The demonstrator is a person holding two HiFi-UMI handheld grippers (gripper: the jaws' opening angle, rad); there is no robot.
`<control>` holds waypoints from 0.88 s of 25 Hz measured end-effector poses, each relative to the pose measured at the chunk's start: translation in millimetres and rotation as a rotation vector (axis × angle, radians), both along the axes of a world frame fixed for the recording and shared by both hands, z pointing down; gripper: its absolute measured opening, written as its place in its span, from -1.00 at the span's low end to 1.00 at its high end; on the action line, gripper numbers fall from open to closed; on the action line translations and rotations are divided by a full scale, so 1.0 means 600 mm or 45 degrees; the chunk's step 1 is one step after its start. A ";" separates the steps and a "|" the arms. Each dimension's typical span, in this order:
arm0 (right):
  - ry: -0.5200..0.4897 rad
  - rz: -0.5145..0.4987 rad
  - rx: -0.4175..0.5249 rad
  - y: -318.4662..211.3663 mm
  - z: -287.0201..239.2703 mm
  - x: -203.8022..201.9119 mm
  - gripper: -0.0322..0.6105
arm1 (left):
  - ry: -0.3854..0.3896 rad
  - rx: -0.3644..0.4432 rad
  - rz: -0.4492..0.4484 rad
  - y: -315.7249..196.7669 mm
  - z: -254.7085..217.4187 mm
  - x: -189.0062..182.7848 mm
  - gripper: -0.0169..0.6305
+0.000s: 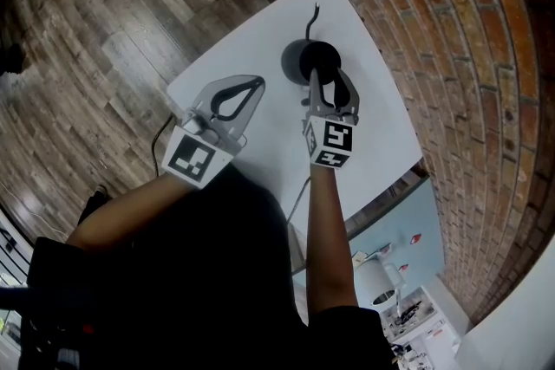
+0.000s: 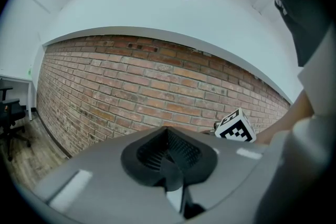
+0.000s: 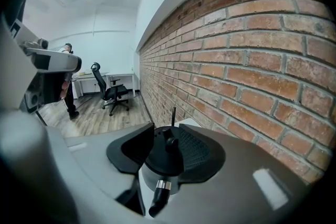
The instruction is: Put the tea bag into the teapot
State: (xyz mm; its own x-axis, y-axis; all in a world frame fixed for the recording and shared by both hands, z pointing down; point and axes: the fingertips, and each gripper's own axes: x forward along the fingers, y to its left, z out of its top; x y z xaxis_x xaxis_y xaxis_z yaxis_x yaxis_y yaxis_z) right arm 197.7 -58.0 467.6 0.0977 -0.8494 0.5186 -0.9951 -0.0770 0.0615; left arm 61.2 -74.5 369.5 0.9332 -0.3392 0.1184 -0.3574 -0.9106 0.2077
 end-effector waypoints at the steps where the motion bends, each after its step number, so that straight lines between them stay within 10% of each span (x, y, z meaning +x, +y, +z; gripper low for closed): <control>1: 0.001 0.001 -0.007 -0.001 0.003 0.001 -0.43 | 0.000 -0.002 -0.002 -0.001 0.001 -0.001 -0.95; 22: 0.007 -0.024 -0.090 -0.029 0.041 0.011 -0.41 | -0.032 -0.050 -0.052 -0.026 0.028 -0.027 -0.95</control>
State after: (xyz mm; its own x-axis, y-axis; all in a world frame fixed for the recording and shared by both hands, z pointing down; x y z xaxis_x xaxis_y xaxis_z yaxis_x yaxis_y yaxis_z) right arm 204.5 -75.7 492.2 0.0852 -0.8125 0.5768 -0.9960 -0.0538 0.0713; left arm 45.2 -90.2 386.2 0.9153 -0.3715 0.1556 -0.3995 -0.8865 0.2334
